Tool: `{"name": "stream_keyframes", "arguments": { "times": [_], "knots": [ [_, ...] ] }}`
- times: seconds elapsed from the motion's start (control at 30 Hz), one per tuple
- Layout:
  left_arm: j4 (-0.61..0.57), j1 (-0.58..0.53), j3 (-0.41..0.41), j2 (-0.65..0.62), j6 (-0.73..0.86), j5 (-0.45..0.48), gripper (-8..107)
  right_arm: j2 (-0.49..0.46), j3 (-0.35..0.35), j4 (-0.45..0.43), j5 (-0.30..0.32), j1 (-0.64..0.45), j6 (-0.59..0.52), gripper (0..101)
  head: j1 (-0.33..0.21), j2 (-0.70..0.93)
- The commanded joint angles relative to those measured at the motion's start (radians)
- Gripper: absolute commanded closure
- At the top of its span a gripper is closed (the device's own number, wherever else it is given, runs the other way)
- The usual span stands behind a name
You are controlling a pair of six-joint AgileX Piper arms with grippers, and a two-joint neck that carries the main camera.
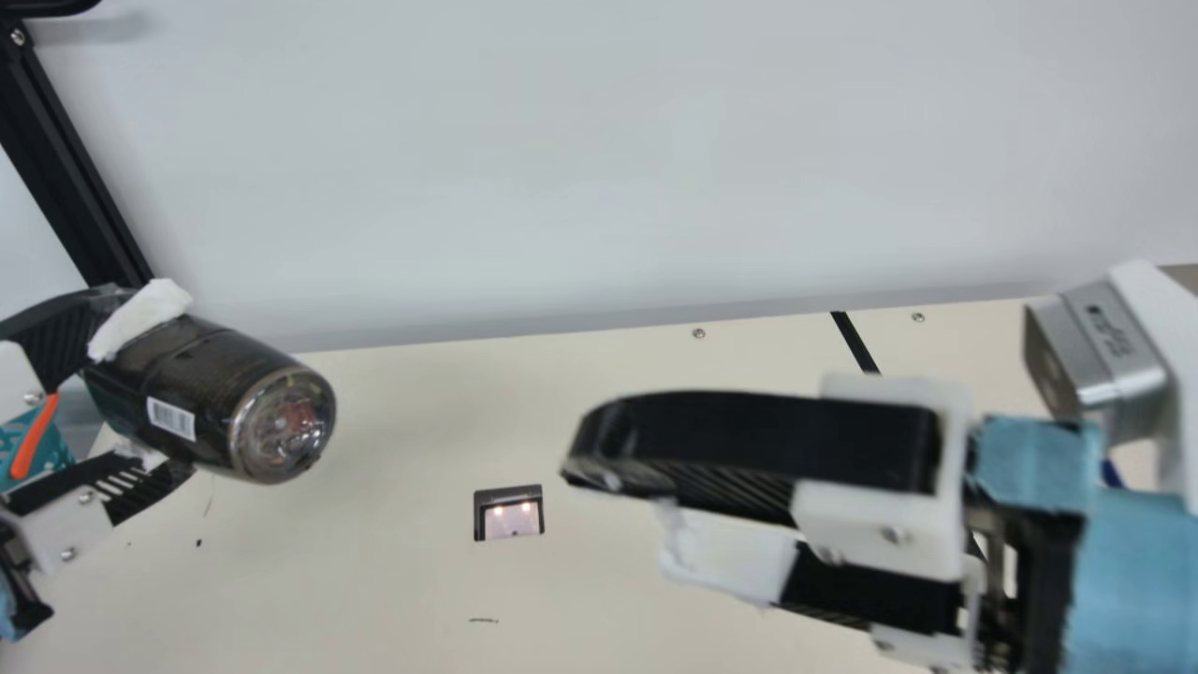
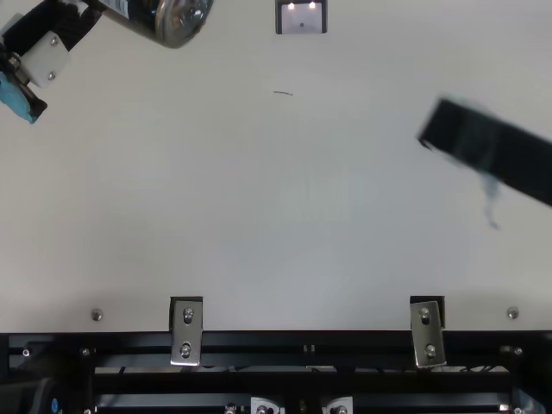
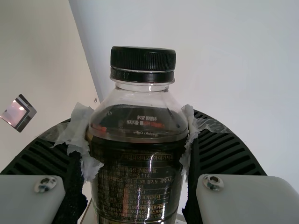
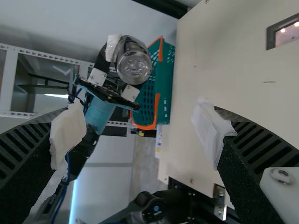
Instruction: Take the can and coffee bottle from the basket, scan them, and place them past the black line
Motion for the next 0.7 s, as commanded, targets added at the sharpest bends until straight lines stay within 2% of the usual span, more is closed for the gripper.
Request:
{"name": "stream_keyframes", "arguments": {
  "times": [0.0, 0.03, 0.07, 0.17, 0.4, 0.67],
  "knots": [
    [0.000, 0.000, 0.000, 0.000, 0.000, 0.000, 89, 0.053, -0.006, 0.036, -0.060, 0.082, 0.014, 0, -0.037, -0.014],
    [0.000, 0.000, 0.000, 0.000, 0.000, 0.000, 89, 0.066, -0.010, 0.039, -0.084, 0.100, 0.016, 0, -0.037, -0.014],
    [0.000, 0.000, 0.000, 0.000, 0.000, 0.000, 89, 0.035, -0.005, 0.026, -0.037, 0.048, 0.011, 0, -0.037, -0.014],
    [0.000, 0.000, 0.000, 0.000, 0.000, 0.000, 89, 0.069, -0.009, 0.043, -0.089, 0.097, 0.018, 0, -0.037, -0.014],
    [0.000, 0.000, 0.000, 0.000, 0.000, 0.000, 89, 0.081, -0.012, 0.048, -0.084, 0.094, 0.011, 0, -0.037, -0.014],
    [0.000, 0.000, 0.000, 0.000, 0.000, 0.000, 89, 0.214, -0.055, 0.083, -0.046, 0.093, -0.063, 0, -0.037, -0.014]
  ]
}}
